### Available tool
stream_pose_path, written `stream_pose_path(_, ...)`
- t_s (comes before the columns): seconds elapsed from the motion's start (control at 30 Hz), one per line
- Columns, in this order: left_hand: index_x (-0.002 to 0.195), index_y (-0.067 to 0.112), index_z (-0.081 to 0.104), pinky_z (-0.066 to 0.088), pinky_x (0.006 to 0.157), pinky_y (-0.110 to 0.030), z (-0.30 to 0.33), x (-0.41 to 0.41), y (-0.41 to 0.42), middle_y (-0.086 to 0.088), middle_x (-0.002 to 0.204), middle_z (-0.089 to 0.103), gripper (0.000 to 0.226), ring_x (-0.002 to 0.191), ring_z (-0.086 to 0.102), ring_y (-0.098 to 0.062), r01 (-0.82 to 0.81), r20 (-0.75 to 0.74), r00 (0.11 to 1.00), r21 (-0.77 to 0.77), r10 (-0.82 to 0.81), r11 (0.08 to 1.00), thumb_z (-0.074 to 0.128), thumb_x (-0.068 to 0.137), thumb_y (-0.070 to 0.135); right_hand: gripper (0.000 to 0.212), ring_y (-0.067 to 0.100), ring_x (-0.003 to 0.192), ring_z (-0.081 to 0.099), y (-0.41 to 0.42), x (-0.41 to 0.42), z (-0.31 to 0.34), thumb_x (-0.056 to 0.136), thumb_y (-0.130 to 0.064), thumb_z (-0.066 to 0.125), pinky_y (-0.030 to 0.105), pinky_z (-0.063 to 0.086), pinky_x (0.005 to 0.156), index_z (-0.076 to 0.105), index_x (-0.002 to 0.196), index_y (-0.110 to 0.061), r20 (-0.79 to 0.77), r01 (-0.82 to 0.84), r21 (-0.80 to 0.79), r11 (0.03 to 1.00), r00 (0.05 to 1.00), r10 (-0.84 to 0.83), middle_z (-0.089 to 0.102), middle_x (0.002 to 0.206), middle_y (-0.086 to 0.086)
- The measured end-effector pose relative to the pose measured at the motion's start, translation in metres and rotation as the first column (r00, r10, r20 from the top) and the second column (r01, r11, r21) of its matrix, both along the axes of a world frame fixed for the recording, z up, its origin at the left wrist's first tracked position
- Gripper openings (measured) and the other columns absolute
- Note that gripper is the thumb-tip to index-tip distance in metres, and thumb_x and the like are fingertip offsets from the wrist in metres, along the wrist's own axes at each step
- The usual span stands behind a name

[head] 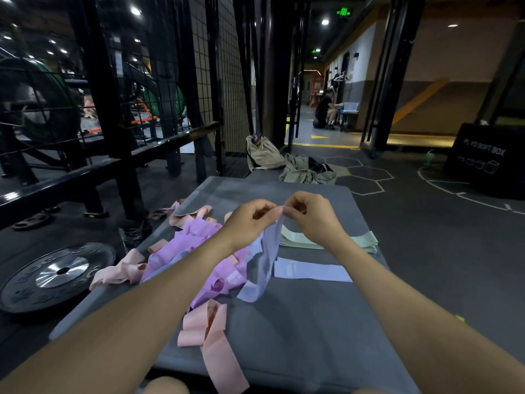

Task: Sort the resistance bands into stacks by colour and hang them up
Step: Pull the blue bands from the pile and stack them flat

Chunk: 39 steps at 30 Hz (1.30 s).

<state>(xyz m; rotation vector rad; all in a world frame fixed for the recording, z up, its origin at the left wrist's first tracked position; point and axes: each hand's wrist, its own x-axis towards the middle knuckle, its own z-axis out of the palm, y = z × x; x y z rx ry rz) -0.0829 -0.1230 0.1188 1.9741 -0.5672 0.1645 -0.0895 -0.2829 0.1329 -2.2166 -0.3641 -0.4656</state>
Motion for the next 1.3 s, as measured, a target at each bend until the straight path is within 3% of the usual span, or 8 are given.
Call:
stream_pose_path(0.13,0.095,0.014,0.063,0.046,0.078,-0.014,0.012,0.007,-0.004,0.009,0.085,0.063,0.007,0.072,0.057,0.010,0.014,0.016,1.000,-0.100,-0.012,0.995,0.057,0.092,0.017,0.018,0.002,0.053,0.042,-0.007,-0.005,0.010,0.090,-0.013,0.058,0.010,0.034,0.048,0.050,0.074,-0.010,0.049,0.027,-0.004,1.000,0.998,-0.027,0.048,0.058,-0.009)
stream_pose_path(0.27,0.070,0.020,0.052,0.048,0.071,-0.038,0.015,0.011,-0.008,0.003,0.065,0.055,0.027,0.072,0.063,-0.028,-0.279,0.053,0.956,-0.126,0.288,0.952,0.057,0.091,0.036,0.017,0.008,0.050,0.039,-0.016,-0.006,0.014,0.088,-0.012,0.054,0.014,0.032,0.044,0.046,0.073,-0.009,0.080,0.100,0.021,0.995,0.992,-0.102,0.047,0.056,-0.003)
stream_pose_path(0.47,0.073,0.009,0.061,0.048,0.060,-0.024,0.034,-0.007,-0.033,-0.006,0.067,0.063,0.048,0.063,0.061,-0.019,-0.208,-0.492,0.865,-0.178,0.096,0.962,0.048,0.090,0.052,0.016,0.003,0.055,0.045,-0.012,-0.015,0.013,0.088,-0.015,0.062,0.009,0.036,0.050,0.051,0.077,-0.011,0.088,-0.015,-0.032,0.999,0.996,0.018,0.052,0.062,-0.006)
stream_pose_path(0.63,0.066,0.010,0.048,0.049,0.060,-0.026,0.040,0.000,-0.029,-0.010,0.068,0.048,0.027,0.063,0.051,-0.020,-0.100,-0.400,0.917,-0.193,0.015,0.976,0.041,0.091,0.002,0.011,0.011,0.071,0.055,-0.026,-0.016,0.018,0.089,-0.011,0.060,0.024,0.044,0.067,0.064,0.089,-0.001,-0.023,-0.104,0.091,0.990,0.994,0.107,0.064,0.082,0.004)
stream_pose_path(0.77,0.074,0.011,0.046,0.045,0.052,-0.016,0.053,-0.003,-0.025,-0.001,0.066,0.037,0.022,0.059,0.040,-0.011,0.118,-0.292,0.950,0.006,-0.111,0.993,0.038,0.095,0.006,0.020,0.007,0.084,0.054,-0.025,-0.010,0.011,0.098,-0.023,0.047,0.018,0.042,0.071,0.062,0.107,-0.012,-0.219,-0.176,0.251,0.952,0.948,0.233,0.063,0.096,-0.002)
stream_pose_path(0.9,0.071,0.016,0.046,0.036,0.043,-0.010,0.057,0.005,-0.021,0.002,0.063,0.039,0.026,0.049,0.039,-0.005,0.097,-0.205,0.977,0.168,-0.062,0.981,0.038,0.095,0.008,0.031,0.022,0.085,0.037,-0.021,-0.002,-0.005,0.096,-0.030,0.048,0.037,0.030,0.081,0.060,0.099,-0.003,-0.307,-0.215,0.470,0.856,0.870,0.387,0.049,0.091,0.011)
stream_pose_path(1.13,0.065,0.017,0.034,0.041,0.069,-0.033,0.019,0.047,-0.012,-0.003,0.067,0.035,0.031,0.071,0.035,-0.019,-0.268,-0.136,0.951,0.075,0.276,0.960,0.040,0.094,0.006,0.023,0.011,0.058,0.045,-0.059,-0.002,-0.034,0.082,-0.017,0.071,0.020,0.037,0.059,0.053,0.068,-0.013,-0.460,-0.117,0.238,0.964,0.860,0.218,0.051,0.064,0.000)
stream_pose_path(1.3,0.081,0.010,0.057,0.051,0.082,-0.047,-0.026,0.058,-0.012,-0.021,0.089,0.059,0.016,0.080,0.057,-0.030,-0.493,-0.235,0.845,0.011,0.481,0.870,0.045,0.085,0.020,0.044,0.009,0.054,0.030,-0.102,-0.005,-0.076,0.074,-0.016,0.077,0.021,0.024,0.050,0.039,0.054,-0.019,-0.524,-0.013,-0.124,0.992,0.850,-0.055,0.035,0.049,-0.012)
